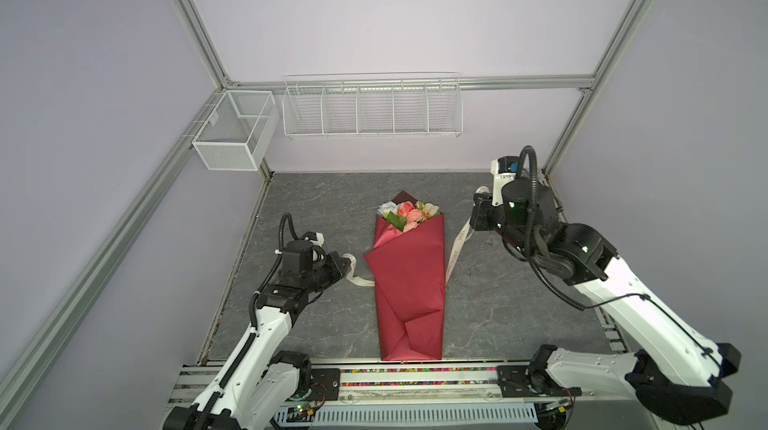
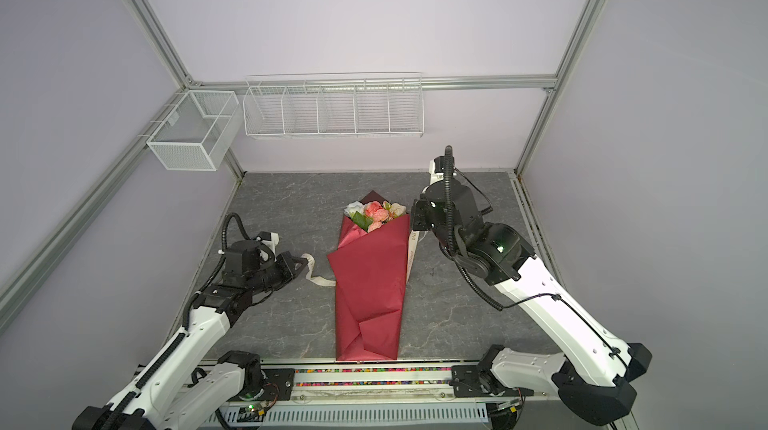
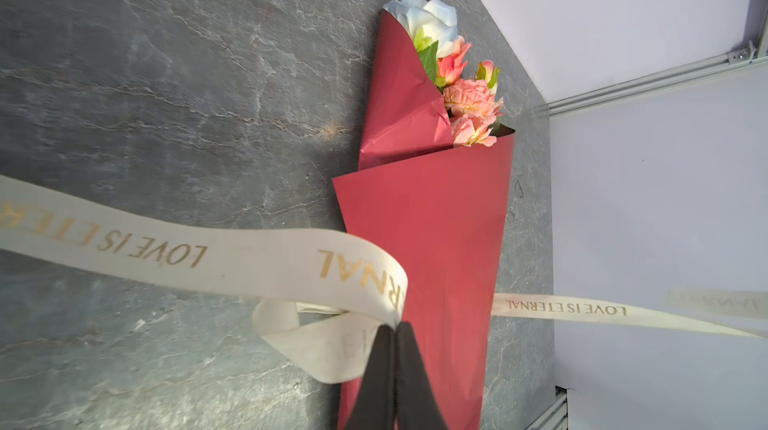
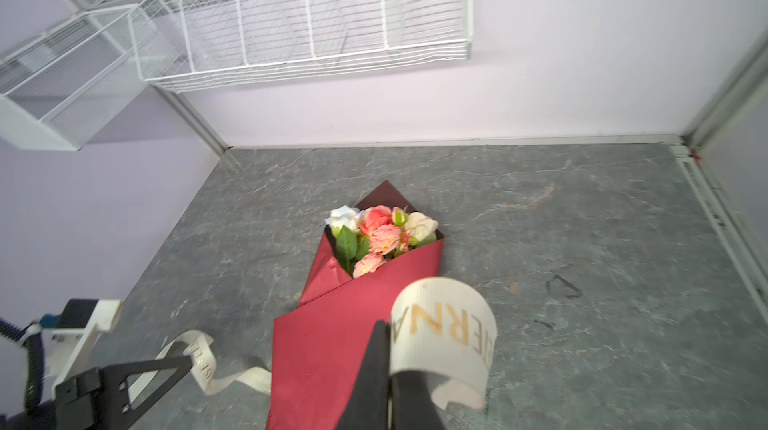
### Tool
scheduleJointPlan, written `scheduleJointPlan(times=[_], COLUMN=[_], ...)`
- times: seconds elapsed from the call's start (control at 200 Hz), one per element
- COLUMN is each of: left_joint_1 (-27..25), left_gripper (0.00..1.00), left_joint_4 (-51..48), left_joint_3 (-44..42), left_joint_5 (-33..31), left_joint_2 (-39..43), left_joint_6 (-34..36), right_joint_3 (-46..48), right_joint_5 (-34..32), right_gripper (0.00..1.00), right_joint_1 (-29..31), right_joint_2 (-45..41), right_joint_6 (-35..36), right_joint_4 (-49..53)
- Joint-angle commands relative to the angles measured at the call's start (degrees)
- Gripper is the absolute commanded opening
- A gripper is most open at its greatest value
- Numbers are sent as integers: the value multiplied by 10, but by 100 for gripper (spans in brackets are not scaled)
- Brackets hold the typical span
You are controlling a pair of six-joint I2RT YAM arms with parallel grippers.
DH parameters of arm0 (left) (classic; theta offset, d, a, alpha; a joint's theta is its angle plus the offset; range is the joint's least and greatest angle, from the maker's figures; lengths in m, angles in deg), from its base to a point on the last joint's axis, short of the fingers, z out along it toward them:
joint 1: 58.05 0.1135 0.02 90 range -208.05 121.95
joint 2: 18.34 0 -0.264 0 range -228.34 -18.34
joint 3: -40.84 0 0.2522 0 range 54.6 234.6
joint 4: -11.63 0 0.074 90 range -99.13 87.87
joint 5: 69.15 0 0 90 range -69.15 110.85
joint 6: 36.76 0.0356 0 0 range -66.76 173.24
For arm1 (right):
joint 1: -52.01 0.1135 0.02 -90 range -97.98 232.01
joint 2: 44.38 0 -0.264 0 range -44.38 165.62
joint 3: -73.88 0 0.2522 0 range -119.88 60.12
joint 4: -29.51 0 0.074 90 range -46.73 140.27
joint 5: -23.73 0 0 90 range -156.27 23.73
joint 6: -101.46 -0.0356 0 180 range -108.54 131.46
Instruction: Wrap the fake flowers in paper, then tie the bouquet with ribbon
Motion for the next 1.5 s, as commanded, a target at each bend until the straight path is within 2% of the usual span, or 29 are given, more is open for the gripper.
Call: scheduleJointPlan(times=[0.0, 0.085, 0.165, 0.245, 0.335, 0.525, 0.66, 0.765, 0.84, 0.935, 1.01, 1.08, 1.135, 1.19, 1.31, 1.495], left_joint_1=[-13, -13, -14, -14, -14, -14, -15, -15, -14, -15, -14, -15, -15, -15, -15, -15], left_gripper=[0, 0, 0, 0, 0, 0, 0, 0, 0, 0, 0, 0, 0, 0, 0, 0], left_joint_4=[33, 31, 23, 18, 27, 93, 131, 157, 163, 172, 163, 158, 159, 161, 154, 153], left_joint_3=[-17, -22, -22, -25, -33, -79, -122, -159, -174, -187, -186, -186, -185, -182, -157, -105], left_joint_5=[-17, -19, -25, -36, -41, -43, -54, -67, -67, -61, -57, -52, -51, -47, -38, 35], left_joint_2=[-4, 5, 19, 37, 51, 99, 145, 185, 209, 231, 249, 268, 279, 287, 277, 210], left_joint_6=[-20, -22, -16, -8, -6, -13, -14, -14, -12, -8, 1, 8, 12, 17, 33, 72], right_joint_3=[19, 31, 45, 31, -18, -149, -252, -408, -500, -564, -542, -491, -441, -383, -230, 59], right_joint_5=[-84, -52, 63, 198, 273, 345, 425, 490, 508, 526, 532, 521, 524, 525, 493, 391], right_gripper=[6, 6, 6, 6, 7, 7, 8, 8, 9, 11, 16, 29, 32, 42, 43, 46], right_joint_1=[-18, -36, -41, -36, -15, 54, 64, 70, 83, 84, 86, 86, 84, 83, 76, 61], right_joint_2=[-24, -37, -35, 7, 89, 286, 449, 582, 658, 715, 709, 676, 637, 590, 472, 257], right_joint_6=[-40, -28, 13, 30, 32, 38, 36, 49, 62, 59, 62, 67, 73, 78, 72, 49], right_joint_4=[50, 52, 7, -17, -14, -9, 18, 118, 168, 200, 187, 160, 127, 89, 0, -222])
